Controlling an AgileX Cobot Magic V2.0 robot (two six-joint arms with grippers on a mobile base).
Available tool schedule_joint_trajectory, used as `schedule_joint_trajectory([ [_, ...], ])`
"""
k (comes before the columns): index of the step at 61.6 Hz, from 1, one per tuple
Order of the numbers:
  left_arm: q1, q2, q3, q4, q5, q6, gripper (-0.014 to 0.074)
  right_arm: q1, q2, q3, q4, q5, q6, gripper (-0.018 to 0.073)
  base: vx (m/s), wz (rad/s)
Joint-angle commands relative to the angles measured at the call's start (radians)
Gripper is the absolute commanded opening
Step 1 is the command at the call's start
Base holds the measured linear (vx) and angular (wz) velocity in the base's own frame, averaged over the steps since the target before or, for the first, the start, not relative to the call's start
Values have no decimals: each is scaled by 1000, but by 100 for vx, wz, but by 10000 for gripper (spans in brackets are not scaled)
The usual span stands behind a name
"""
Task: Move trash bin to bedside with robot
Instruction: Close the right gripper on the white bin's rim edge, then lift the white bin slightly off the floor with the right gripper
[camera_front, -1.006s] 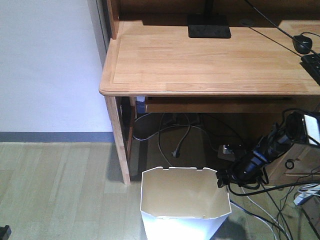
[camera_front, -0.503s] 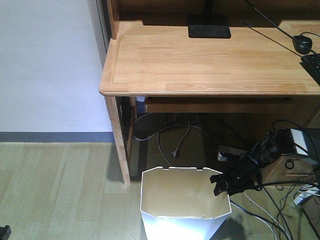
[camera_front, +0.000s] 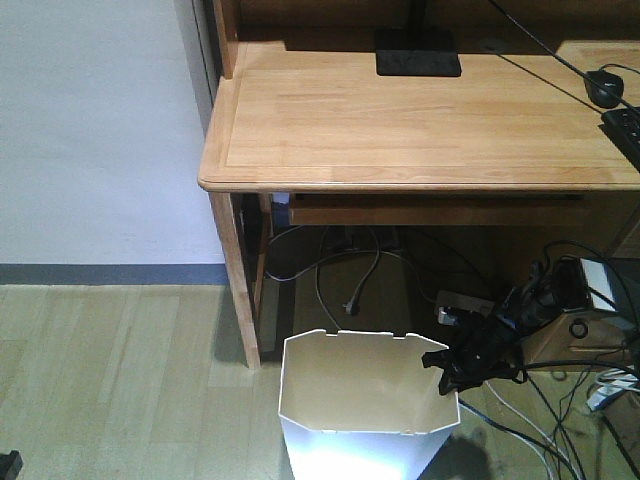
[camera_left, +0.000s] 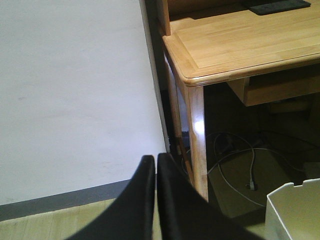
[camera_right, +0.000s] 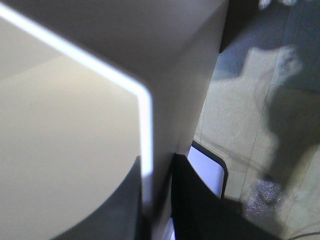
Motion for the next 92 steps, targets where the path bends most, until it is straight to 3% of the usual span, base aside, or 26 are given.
schedule_joint_trajectory([
  [1,0,-20,18,0,-69,-5,-7,-4,-94,-6,46,59,-32,-8,0,0],
  [10,0,-20,18,0,-69,-5,-7,-4,-151,47,88,24,-81,-6,0,0],
  [21,0,-20,18,0,-69,-5,-7,-8,-255,208,222,-81,-288,-4,0,0],
  [31,0,-20,18,0,-69,-5,-7,-41,-343,309,280,3,-440,-4,0,0],
  [70,0,-20,18,0,-69,-5,-7,-86,-872,636,313,105,-576,-3,0,0],
  [92,0,-20,18,0,-69,-5,-7,-86,-931,671,341,300,-598,-3,0,0],
])
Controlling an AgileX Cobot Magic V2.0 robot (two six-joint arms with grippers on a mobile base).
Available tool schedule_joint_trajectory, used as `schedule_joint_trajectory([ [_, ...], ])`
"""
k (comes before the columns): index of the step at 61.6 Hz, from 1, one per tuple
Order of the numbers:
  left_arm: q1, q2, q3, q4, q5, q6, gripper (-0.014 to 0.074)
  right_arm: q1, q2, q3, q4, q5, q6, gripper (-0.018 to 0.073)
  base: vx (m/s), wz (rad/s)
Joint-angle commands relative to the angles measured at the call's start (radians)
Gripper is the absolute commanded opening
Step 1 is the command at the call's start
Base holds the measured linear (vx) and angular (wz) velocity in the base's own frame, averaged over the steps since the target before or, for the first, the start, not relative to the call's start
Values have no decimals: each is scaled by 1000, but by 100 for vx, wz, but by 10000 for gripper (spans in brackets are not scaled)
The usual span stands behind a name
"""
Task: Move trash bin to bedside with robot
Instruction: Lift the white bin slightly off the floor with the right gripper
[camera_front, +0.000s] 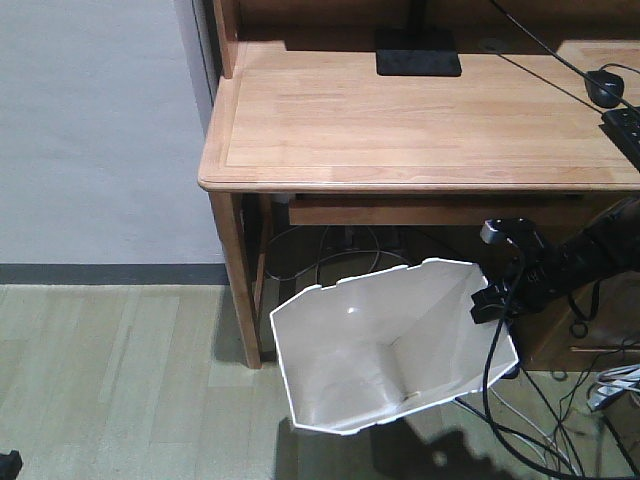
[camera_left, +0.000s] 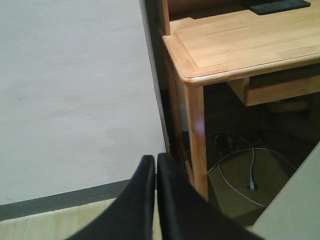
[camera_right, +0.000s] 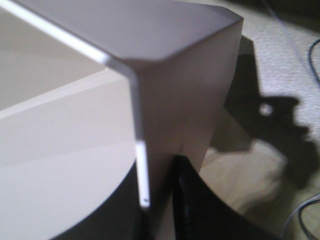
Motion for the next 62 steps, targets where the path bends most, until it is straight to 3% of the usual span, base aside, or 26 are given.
schedule_joint_trajectory([
  [1,0,-20,18,0,-69,-5,-7,-3,-74,-11,100,223,-19,-3,0,0],
  [62,0,-20,18,0,-69,-5,-7,-3,-74,-12,106,237,-19,-3,0,1],
])
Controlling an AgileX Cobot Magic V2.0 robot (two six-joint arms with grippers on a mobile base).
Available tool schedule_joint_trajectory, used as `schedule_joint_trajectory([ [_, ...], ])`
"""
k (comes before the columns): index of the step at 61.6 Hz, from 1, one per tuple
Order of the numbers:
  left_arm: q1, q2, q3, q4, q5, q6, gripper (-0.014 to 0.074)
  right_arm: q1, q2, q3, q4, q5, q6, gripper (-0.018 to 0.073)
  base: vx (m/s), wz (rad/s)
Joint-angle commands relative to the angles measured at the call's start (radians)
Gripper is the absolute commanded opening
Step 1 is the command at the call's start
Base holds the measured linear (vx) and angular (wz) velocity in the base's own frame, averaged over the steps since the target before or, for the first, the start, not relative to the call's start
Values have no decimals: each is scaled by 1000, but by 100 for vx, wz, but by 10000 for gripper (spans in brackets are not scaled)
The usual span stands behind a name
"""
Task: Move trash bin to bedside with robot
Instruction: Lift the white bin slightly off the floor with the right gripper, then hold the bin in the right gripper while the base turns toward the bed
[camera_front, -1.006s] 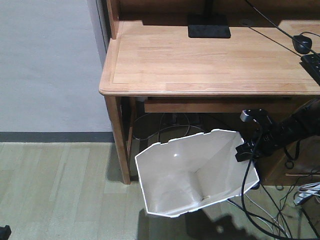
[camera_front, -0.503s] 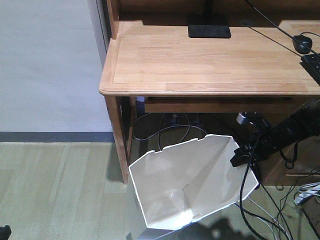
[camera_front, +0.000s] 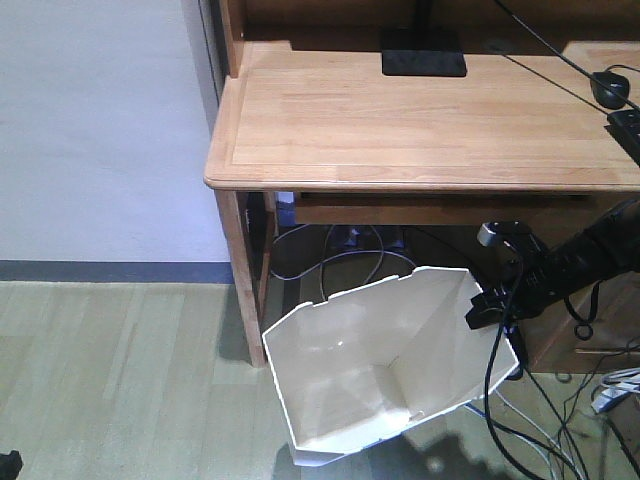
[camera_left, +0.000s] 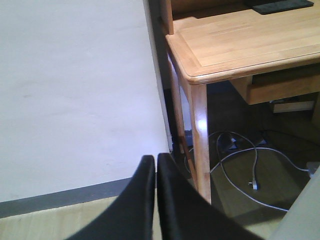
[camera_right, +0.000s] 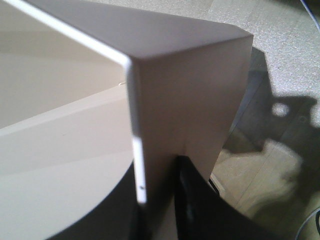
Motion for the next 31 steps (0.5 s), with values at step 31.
schedule_joint_trajectory([
  [31,0,-20,18,0,-69,-5,-7,-3,-73,-16,102,183,0,-3,-5,31],
])
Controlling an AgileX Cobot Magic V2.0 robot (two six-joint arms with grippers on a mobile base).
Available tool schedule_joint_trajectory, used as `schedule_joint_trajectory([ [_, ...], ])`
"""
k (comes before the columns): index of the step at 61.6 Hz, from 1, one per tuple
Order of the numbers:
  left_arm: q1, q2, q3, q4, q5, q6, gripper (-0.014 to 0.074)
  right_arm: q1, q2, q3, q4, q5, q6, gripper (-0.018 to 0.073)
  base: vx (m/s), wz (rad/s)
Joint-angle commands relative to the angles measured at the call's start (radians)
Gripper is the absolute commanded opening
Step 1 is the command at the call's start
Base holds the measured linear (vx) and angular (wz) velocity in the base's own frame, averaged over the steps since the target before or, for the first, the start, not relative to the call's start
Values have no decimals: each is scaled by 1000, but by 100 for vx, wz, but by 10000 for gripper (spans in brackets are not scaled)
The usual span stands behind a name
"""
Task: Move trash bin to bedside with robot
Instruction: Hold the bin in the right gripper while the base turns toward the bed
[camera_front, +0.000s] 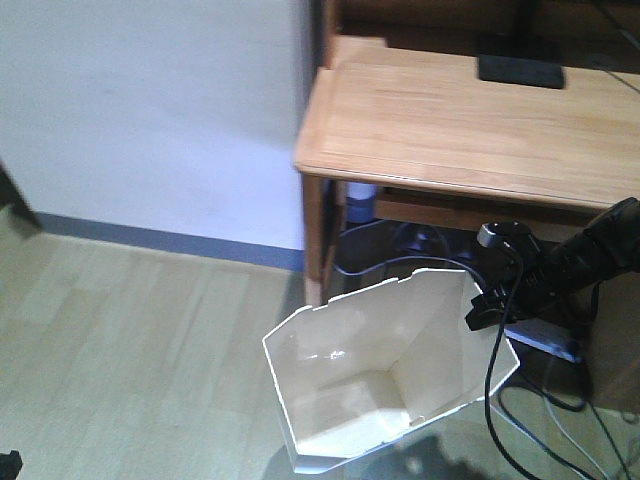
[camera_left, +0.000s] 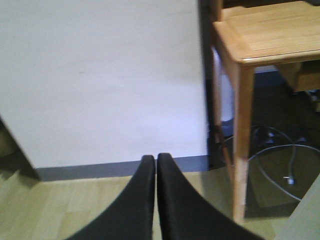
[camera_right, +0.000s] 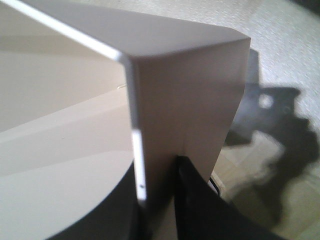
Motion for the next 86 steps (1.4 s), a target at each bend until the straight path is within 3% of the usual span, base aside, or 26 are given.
schedule_joint_trajectory([
  [1,0,-20,18,0,-69,-5,-7,-3,-73,-16,106,177,0,-3,-4,57],
  [86,0,-20,18,0,-69,-5,-7,-3,-73,-16,106,177,0,-3,10,60],
])
